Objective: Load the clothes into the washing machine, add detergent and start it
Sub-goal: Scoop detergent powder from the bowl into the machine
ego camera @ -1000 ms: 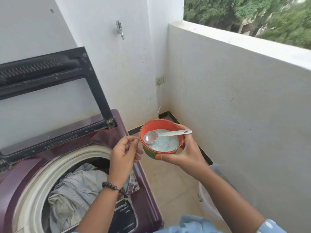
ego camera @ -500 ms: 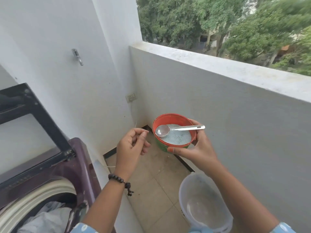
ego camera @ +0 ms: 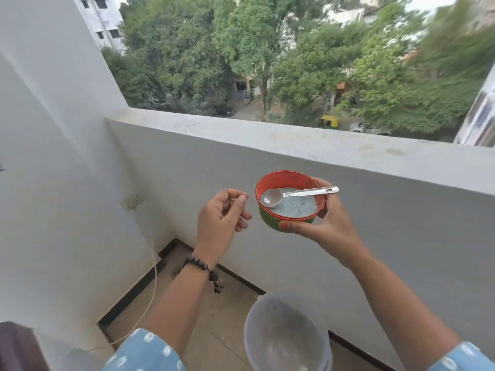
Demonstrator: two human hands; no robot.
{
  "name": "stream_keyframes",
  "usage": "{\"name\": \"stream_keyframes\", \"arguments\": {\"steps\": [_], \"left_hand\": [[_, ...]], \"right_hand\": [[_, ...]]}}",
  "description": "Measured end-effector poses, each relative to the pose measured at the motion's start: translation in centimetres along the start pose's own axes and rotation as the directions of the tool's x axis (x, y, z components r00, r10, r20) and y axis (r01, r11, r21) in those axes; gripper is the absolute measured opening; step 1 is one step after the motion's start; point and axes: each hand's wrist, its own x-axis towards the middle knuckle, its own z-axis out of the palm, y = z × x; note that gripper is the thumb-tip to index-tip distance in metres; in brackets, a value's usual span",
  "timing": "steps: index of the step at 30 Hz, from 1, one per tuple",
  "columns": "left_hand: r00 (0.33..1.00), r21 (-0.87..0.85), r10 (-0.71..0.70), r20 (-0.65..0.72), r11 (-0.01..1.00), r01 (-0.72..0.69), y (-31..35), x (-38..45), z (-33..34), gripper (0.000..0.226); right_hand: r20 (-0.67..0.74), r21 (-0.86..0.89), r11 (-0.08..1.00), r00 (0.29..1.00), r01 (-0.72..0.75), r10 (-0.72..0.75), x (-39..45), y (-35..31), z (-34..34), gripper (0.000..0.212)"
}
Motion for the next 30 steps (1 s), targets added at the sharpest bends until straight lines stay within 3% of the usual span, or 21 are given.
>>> {"name": "stream_keyframes", "arguments": {"steps": [7,17,21,30], "left_hand": [[0.992,0.009,0.042,0.121,0.999,-0.044,2.3,3.6,6.5,0.010],[0.987,0.024,0.012,0.163,1.000,-0.016,4.1,7.6,11.7,0.015],[0.985,0.027,0.029,0.171,0.999,-0.034,4.9,8.8,13.1,0.018],[0.979,0.085,0.090,0.181,0.991,-0.107,5.1,10.3,15.3,0.015]], "right_hand": [[-0.135,-0.081,0.996,0.990,0.030,-0.041,2.5,-0.2,-6.8,0.095],[-0.180,-0.156,0.988,0.983,0.007,-0.036,7.9,-0.2,-13.7,0.095],[-0.186,-0.209,0.977,0.983,-0.047,0.007,9.5,0.8,-15.4,0.103],[-0.265,-0.292,0.953,0.964,-0.086,0.006,11.9,1.5,-16.0,0.092]]}}
